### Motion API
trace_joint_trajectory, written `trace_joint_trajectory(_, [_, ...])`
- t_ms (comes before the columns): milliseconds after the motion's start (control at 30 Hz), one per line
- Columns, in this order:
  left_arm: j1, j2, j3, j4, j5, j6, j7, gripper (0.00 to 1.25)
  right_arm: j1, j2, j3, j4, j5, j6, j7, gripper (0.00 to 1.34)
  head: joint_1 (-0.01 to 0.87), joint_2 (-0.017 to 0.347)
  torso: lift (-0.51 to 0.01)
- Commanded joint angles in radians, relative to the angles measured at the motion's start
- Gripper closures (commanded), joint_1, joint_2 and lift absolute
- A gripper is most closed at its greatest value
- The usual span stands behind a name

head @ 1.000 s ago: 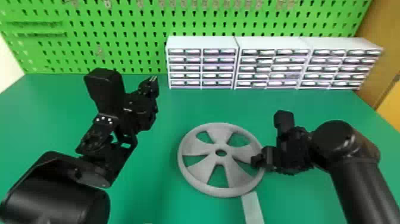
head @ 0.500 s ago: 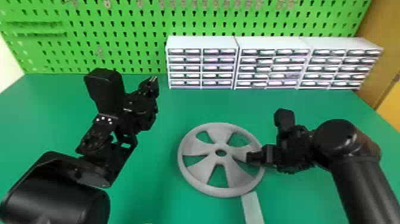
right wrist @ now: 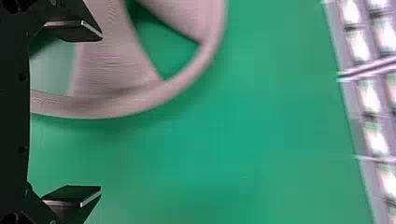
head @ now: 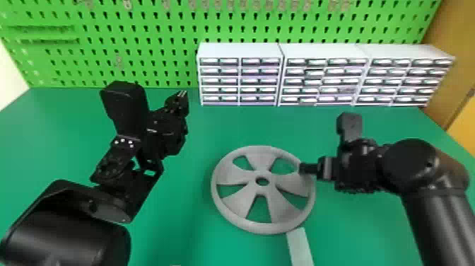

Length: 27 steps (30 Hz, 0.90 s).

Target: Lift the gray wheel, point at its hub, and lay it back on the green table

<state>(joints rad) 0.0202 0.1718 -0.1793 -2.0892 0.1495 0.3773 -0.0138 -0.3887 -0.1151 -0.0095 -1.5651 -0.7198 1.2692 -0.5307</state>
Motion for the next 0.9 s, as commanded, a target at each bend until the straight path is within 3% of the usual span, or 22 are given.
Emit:
trace_joint_trajectory(0, [0.001, 0.0, 0.0, 0.001, -0.001, 0.0, 0.0, 1.19, 0.057, -0.032, -0.001, -0.125, 0.003, -0.133, 0.0, 0.14, 0.692, 0.048, -0.093])
trace_joint_trajectory(167, [0.003, 0.0, 0.003, 0.001, -0.001, 0.0, 0.0, 1.19, 0.123, -0.066, 0.013, -0.205, 0.051, -0.324, 0.074, 0.14, 0.692, 0.048, -0.093])
trace_joint_trajectory(267, [0.003, 0.0, 0.004, 0.003, -0.001, 0.0, 0.0, 1.19, 0.171, -0.066, 0.022, -0.234, 0.146, -0.468, 0.153, 0.14, 0.692, 0.048, -0.093])
trace_joint_trajectory(433, [0.004, -0.003, 0.009, 0.006, 0.001, 0.0, 0.0, 1.19, 0.241, -0.023, 0.009, -0.26, 0.338, -0.673, 0.287, 0.14, 0.692, 0.048, -0.093])
trace_joint_trajectory(633, [0.003, -0.008, 0.012, 0.009, 0.001, 0.0, 0.001, 1.19, 0.306, 0.04, -0.015, -0.265, 0.497, -0.881, 0.39, 0.14, 0.692, 0.048, -0.093])
trace_joint_trajectory(733, [0.004, -0.014, 0.017, 0.012, -0.001, 0.0, 0.001, 1.19, 0.326, 0.046, -0.018, -0.263, 0.525, -0.962, 0.422, 0.14, 0.692, 0.048, -0.093])
trace_joint_trajectory(867, [0.006, -0.017, 0.02, 0.018, -0.002, 0.0, 0.001, 1.19, 0.35, 0.032, -0.003, -0.262, 0.54, -1.048, 0.428, 0.14, 0.692, 0.048, -0.093])
